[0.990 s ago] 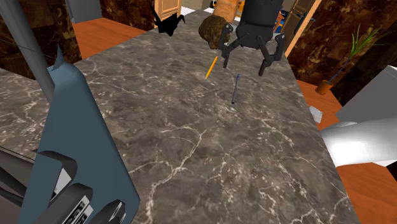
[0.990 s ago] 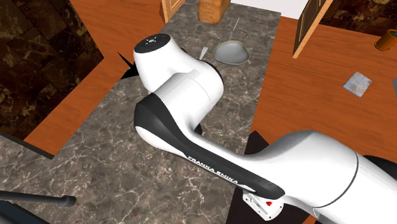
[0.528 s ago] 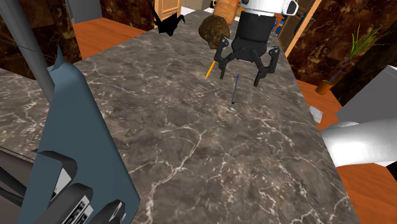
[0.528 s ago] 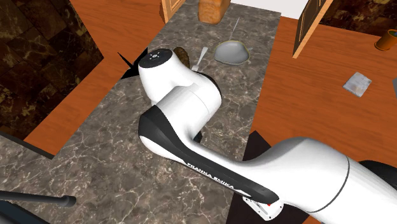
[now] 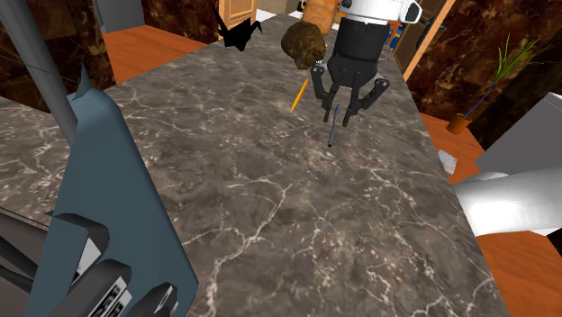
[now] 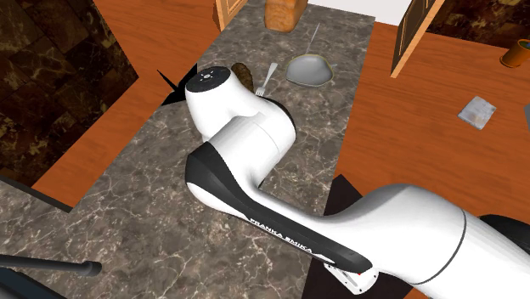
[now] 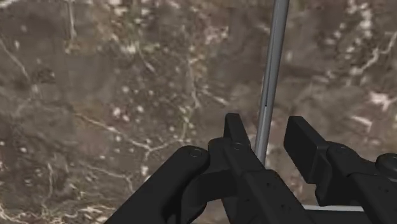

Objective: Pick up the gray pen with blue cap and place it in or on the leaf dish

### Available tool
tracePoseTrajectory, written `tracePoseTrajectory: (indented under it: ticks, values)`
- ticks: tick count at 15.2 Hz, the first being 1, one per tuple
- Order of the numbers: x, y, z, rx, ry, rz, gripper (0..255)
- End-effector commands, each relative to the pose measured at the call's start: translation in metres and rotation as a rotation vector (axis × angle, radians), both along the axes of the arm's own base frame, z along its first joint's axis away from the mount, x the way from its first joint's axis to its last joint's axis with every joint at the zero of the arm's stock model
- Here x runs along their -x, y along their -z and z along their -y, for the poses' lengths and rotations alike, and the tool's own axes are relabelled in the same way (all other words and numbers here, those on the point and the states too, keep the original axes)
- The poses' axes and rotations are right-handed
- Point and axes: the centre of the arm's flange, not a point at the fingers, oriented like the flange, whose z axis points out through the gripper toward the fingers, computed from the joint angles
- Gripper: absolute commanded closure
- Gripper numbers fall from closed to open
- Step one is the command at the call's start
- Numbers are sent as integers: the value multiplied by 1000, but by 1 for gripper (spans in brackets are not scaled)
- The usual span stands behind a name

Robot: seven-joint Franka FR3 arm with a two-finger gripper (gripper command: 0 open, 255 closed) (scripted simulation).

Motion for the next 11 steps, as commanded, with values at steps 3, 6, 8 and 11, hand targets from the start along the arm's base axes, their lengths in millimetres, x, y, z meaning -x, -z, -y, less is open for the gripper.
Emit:
tracePoseTrajectory:
  ticks: [3, 6, 8, 11]
  values:
    - [0, 0, 0, 0, 0, 0, 255]
    - [0, 0, 0, 0, 0, 0, 255]
    - [0, 0, 0, 0, 0, 0, 255]
    - [0, -16, 0, 0, 0, 0, 255]
